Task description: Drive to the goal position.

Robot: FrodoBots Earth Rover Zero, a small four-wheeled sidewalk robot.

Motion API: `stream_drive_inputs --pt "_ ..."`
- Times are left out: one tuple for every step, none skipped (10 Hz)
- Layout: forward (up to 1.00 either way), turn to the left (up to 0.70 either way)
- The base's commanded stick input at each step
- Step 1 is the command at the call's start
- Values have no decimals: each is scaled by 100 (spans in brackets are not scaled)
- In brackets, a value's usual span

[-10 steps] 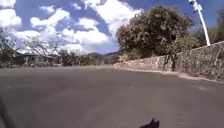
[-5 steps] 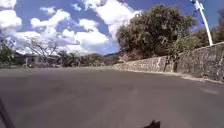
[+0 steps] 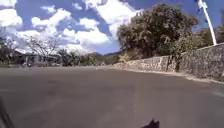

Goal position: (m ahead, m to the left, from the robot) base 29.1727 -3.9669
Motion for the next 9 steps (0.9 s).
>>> stream_drive_inputs --pt "50 0" --pt "50 0" --pt "50 0" --pt "50 0" --pt "50 0" --pt "50 0" --pt "50 0" --pt "50 0" --pt "50 0"
